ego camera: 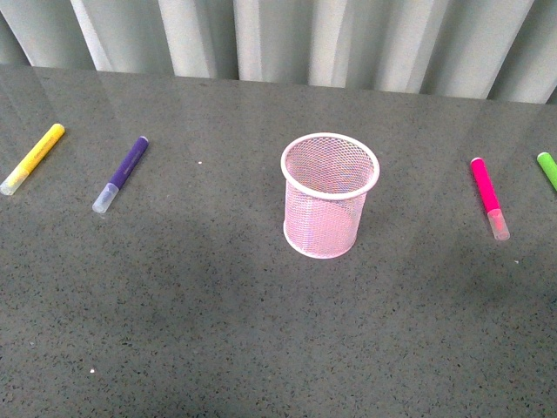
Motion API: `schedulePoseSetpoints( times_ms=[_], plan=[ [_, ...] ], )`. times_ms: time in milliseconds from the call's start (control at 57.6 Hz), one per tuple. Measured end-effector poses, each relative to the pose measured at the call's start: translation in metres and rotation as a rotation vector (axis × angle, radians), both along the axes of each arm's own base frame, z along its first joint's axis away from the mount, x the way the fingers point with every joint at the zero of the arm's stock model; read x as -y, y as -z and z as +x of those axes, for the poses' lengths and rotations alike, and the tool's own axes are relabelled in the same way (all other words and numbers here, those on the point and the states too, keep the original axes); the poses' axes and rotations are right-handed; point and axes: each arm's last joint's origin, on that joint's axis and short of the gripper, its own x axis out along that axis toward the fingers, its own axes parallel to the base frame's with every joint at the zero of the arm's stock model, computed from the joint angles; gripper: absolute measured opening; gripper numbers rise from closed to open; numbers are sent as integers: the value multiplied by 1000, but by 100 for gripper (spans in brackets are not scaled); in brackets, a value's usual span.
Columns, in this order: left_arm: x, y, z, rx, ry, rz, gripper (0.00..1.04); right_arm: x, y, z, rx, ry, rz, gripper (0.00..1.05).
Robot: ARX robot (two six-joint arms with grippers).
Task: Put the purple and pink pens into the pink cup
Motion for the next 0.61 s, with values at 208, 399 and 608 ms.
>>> schedulePoseSetpoints(
  times_ms=[208, 399, 608],
  plan=[
    [8, 6, 22, -439, 2, -227, 98, 0, 0, 0, 0, 0, 0, 98],
    [10, -26, 123, -620, 78, -221, 98, 0, 0, 0, 0, 0, 0, 98],
    [14, -18, 226, -824, 220, -174, 98, 0, 0, 0, 0, 0, 0, 98]
  ],
)
